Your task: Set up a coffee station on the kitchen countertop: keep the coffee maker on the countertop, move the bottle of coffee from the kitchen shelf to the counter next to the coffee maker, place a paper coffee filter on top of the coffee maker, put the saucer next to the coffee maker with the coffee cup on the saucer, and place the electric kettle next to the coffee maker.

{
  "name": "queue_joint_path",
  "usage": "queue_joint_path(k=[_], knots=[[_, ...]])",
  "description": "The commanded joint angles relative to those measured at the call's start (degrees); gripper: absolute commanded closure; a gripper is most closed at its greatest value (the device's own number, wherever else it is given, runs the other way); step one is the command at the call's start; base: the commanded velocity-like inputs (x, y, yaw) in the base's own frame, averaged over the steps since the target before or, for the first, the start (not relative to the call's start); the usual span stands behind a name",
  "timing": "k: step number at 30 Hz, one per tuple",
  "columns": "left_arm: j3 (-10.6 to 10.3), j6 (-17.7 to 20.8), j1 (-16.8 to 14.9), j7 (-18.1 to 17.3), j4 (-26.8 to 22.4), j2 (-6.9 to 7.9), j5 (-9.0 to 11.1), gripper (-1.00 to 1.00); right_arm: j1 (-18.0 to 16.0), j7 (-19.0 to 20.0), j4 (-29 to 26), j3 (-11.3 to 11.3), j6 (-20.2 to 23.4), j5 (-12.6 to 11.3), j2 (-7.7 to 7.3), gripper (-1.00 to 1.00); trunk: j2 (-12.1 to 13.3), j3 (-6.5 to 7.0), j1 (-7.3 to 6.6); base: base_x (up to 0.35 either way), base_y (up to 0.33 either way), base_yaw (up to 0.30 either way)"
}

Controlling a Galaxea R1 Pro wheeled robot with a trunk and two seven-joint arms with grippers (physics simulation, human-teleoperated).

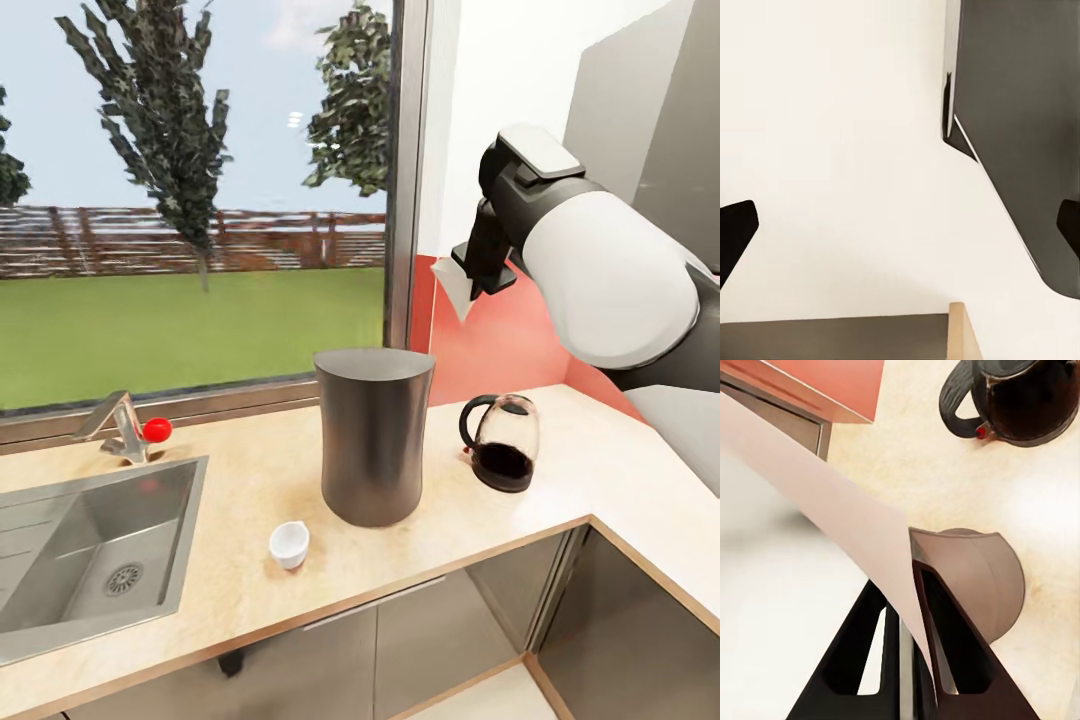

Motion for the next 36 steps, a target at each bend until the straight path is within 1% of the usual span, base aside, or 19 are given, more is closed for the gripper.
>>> queue_joint_path(k=[1,8,18,29,33,36], knots=[[0.1,0.0,0.0,0.2,0.0,0.0,-0.1,-1.0,0.0,-0.2,-0.1,0.4,0.1,-0.6,-0.01,1.0,0.0,0.0,0.02,0.007,0.007,0.0],[0.1,0.0,0.0,0.1,0.0,0.0,-0.1,-1.0,0.0,-0.2,0.0,0.4,0.2,-0.6,-0.08,1.0,0.0,0.0,0.02,0.002,0.026,0.0],[0.1,-0.2,0.1,0.0,0.0,0.0,-0.1,-1.0,0.1,-0.2,0.1,0.4,0.2,-0.5,-0.08,1.0,0.0,0.0,0.02,0.111,0.206,0.0],[0.1,0.1,0.1,0.0,0.0,-0.01,-0.1,-1.0,0.6,-0.2,0.1,0.4,0.2,-0.5,-0.19,1.0,0.0,0.0,0.02,0.056,0.015,0.0],[0.1,0.1,0.1,0.0,0.0,0.0,-0.1,-1.0,2.3,-0.1,0.0,0.4,0.2,-0.5,-0.33,1.0,0.0,0.0,0.02,0.25,0.0,0.0],[0.1,0.1,0.1,0.1,0.0,0.0,-0.1,-1.0,3.4,-0.1,0.1,0.4,0.2,-0.5,-0.31,1.0,0.0,0.0,0.02,0.073,0.0,0.0]])
